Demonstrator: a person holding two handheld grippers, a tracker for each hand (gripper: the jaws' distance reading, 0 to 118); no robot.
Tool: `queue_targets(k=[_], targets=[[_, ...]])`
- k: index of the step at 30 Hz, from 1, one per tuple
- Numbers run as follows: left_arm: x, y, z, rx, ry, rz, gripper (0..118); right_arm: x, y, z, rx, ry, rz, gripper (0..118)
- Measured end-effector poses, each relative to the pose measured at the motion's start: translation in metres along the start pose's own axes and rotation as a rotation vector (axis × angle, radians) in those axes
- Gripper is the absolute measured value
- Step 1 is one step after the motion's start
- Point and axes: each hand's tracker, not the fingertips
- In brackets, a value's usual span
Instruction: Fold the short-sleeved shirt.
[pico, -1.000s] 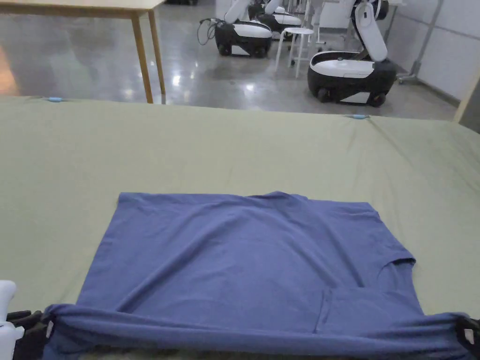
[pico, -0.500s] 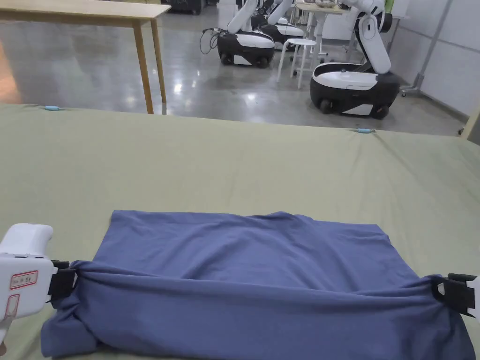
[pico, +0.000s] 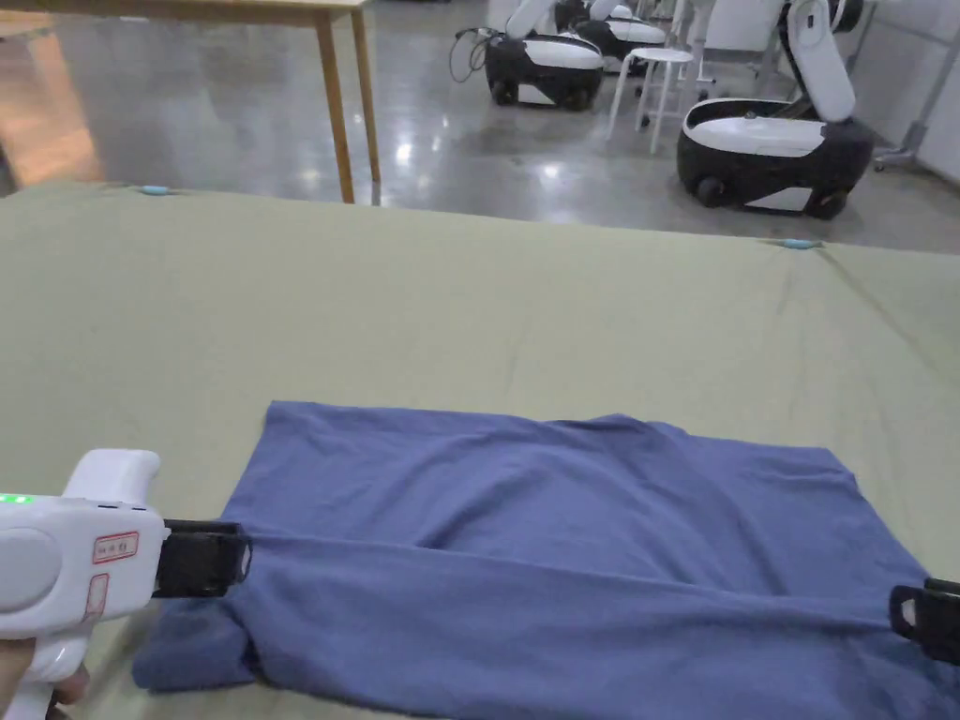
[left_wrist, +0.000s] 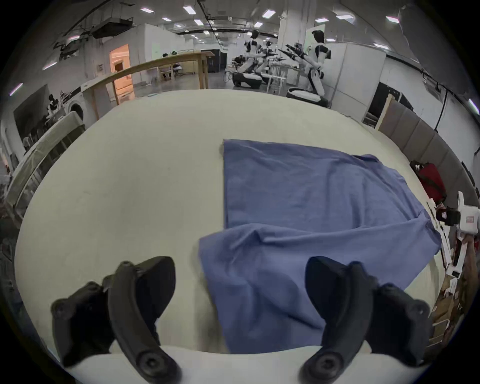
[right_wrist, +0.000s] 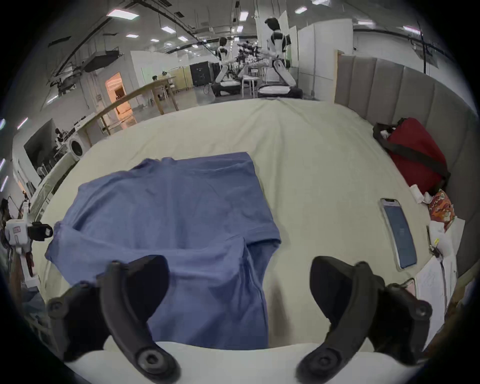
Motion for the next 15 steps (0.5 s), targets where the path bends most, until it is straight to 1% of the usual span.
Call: queue_targets(k=[2, 3, 4, 5, 6, 7, 8, 11, 12, 13, 14, 15], targets=[[-0.006, -0.009, 0.02, 0.04, 0.019, 0.035, 101, 0.005, -0.012, 0.012, 0.008, -0.014, -0.006, 111], [-0.008, -0.012, 0.031, 0.056, 0.038, 0.038, 95, 0.008, -0.018, 0.018, 0.019, -0.022, -0.007, 111], [-0.009, -0.017, 0.041, 0.069, 0.058, 0.037, 82, 0.016, -0.02, 0.022, 0.023, -0.033, -0.006, 110], [-0.008, -0.022, 0.05, 0.079, 0.053, 0.032, 58, 0.02, -0.025, 0.027, 0.033, -0.039, -0.007, 102], [-0.008, -0.028, 0.056, 0.076, 0.049, 0.029, 14, 0.023, -0.031, 0.031, 0.05, -0.044, -0.013, 67], [-0.007, -0.032, 0.061, 0.077, 0.052, 0.03, 3, 0.026, -0.036, 0.033, 0.05, -0.048, -0.014, 22], [-0.006, -0.035, 0.066, 0.073, 0.042, 0.031, 3, 0.018, -0.038, 0.042, 0.056, -0.067, -0.02, 1], [-0.001, -0.044, 0.071, 0.053, -0.02, 0.046, 4, 0.022, -0.049, 0.048, 0.043, -0.016, -0.053, 1], [0.001, -0.046, 0.07, 0.036, -0.051, 0.059, 18, 0.011, -0.051, 0.057, 0.044, -0.022, -0.051, 1], [0.002, -0.046, 0.067, 0.02, -0.066, 0.075, 60, 0.007, -0.053, 0.059, 0.034, -0.015, -0.058, 1], [0.004, -0.045, 0.059, -0.009, -0.055, 0.069, 107, 0.005, -0.056, 0.06, 0.029, -0.015, -0.052, 1], [0.001, -0.047, 0.046, -0.034, -0.049, 0.063, 116, 0.003, -0.059, 0.06, 0.023, -0.01, -0.049, 1]])
